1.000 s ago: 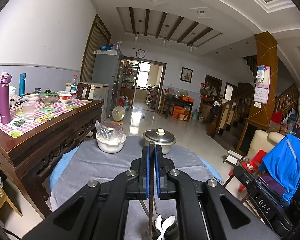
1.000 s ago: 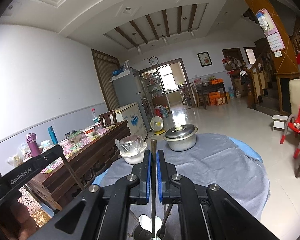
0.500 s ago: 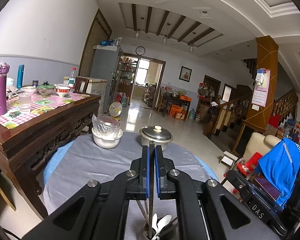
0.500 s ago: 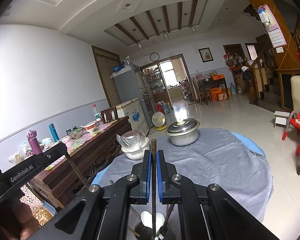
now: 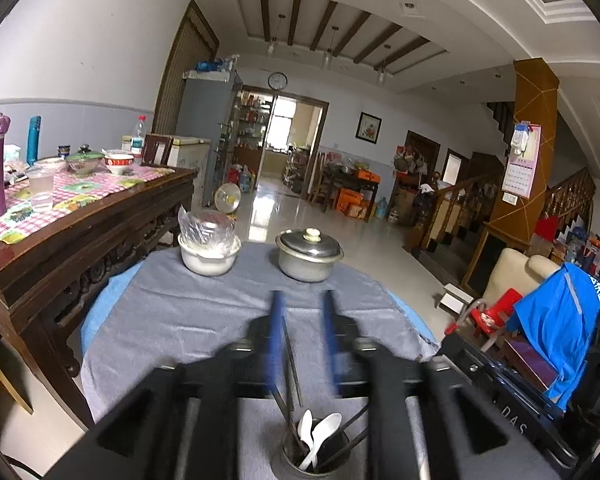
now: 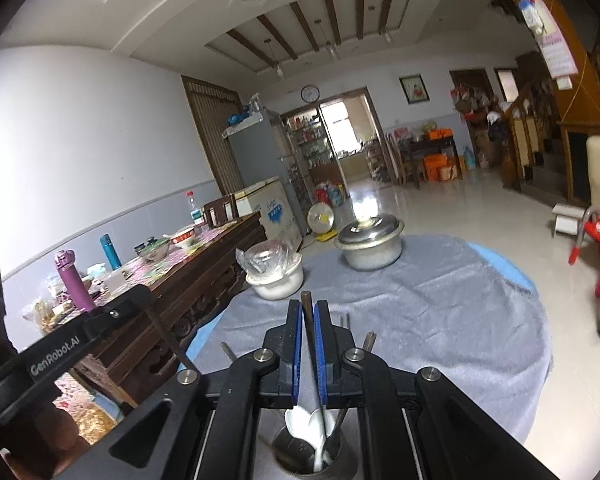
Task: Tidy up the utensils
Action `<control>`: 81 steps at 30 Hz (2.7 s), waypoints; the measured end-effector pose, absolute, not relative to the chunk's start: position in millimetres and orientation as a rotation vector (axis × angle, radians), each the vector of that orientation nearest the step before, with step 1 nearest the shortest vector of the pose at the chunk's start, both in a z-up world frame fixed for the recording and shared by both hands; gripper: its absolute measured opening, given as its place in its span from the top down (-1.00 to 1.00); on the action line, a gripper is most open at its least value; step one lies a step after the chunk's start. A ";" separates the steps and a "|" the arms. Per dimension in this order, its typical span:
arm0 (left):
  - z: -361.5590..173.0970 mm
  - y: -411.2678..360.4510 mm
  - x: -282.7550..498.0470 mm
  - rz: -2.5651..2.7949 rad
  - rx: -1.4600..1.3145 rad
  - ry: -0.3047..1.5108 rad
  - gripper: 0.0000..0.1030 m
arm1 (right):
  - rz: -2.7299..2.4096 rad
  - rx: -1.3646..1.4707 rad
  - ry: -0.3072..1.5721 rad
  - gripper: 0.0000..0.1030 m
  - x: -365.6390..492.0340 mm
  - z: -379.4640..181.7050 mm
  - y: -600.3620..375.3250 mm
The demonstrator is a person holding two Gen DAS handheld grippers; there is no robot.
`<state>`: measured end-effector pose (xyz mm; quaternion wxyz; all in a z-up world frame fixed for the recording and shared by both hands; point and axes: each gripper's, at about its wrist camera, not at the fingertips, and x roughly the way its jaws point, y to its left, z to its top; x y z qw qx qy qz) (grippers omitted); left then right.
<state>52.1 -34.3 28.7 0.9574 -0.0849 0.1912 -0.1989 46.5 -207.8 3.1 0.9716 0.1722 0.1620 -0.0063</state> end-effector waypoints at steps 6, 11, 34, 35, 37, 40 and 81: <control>36.5 -23.7 44.6 -0.383 -0.174 0.350 -0.03 | -0.013 0.402 0.305 0.83 41.0 4.0 -216.1; 37.6 -18.2 39.7 -0.340 -0.142 0.335 -0.34 | -0.035 0.415 0.286 0.80 35.3 6.8 -223.7; 35.6 -4.7 35.7 -0.070 0.061 0.368 -0.77 | -0.066 0.433 0.235 -0.05 20.4 20.2 -228.3; 36.1 -4.7 35.9 -0.063 0.063 0.366 -0.77 | -0.064 0.431 0.236 -0.05 20.9 20.2 -227.7; 36.3 -5.4 34.8 -0.056 0.064 0.364 -0.78 | -0.063 0.430 0.239 -0.05 21.9 20.3 -226.4; 37.5 -4.1 33.3 -0.047 0.066 0.359 -0.79 | -0.061 0.432 0.242 -0.05 22.3 20.3 -225.5; 28.1 17.1 42.0 0.034 0.047 0.392 -0.86 | -0.088 0.449 0.245 -0.06 22.4 13.7 -226.0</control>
